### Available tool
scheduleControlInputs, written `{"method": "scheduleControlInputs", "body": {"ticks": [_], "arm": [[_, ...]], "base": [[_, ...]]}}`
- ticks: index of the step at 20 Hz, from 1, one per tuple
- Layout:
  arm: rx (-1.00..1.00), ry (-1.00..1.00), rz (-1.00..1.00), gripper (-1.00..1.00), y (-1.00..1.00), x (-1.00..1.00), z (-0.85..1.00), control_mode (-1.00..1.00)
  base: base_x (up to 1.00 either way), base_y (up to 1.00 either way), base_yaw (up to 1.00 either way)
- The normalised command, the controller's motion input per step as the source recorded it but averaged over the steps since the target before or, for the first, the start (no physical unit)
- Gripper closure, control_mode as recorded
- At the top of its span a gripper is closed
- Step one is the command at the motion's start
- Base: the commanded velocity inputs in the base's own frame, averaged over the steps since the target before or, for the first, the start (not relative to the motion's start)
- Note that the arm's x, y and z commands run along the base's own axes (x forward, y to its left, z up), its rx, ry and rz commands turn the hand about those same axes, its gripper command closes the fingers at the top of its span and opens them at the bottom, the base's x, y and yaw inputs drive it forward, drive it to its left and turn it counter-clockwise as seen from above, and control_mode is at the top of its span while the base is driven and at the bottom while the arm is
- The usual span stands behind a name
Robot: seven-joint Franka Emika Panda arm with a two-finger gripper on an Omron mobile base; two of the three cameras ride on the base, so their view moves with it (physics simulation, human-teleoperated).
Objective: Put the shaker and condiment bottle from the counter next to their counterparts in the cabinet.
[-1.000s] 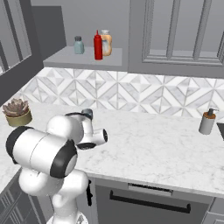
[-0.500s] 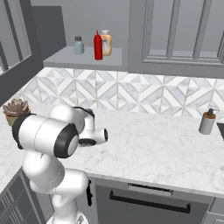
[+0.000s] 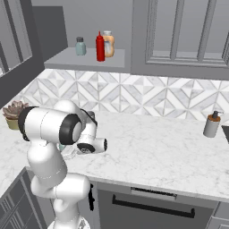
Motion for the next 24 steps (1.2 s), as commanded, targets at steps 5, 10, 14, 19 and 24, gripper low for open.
{"method": "scheduleControlInputs", "body": {"ticks": [5, 10, 14, 19, 24], "arm": [[0.15, 0.00, -0.14, 1.00, -0.13, 0.00, 0.00, -1.00], [0.07, 0.00, -0.26, 1.00, -0.10, 0.09, 0.36, -1.00], [0.00, 0.00, -0.19, 1.00, 0.00, 0.21, 0.80, -1.00], [0.00, 0.00, -0.16, 1.00, 0.00, 0.02, 0.99, -1.00], [0.00, 0.00, -0.17, 1.00, -0.07, -0.01, 0.87, -1.00]], "base": [[0.00, 0.00, 0.00], [0.00, 0.00, 0.00], [0.00, 0.00, 0.00], [0.00, 0.00, 0.00], [0.00, 0.00, 0.00]]}}
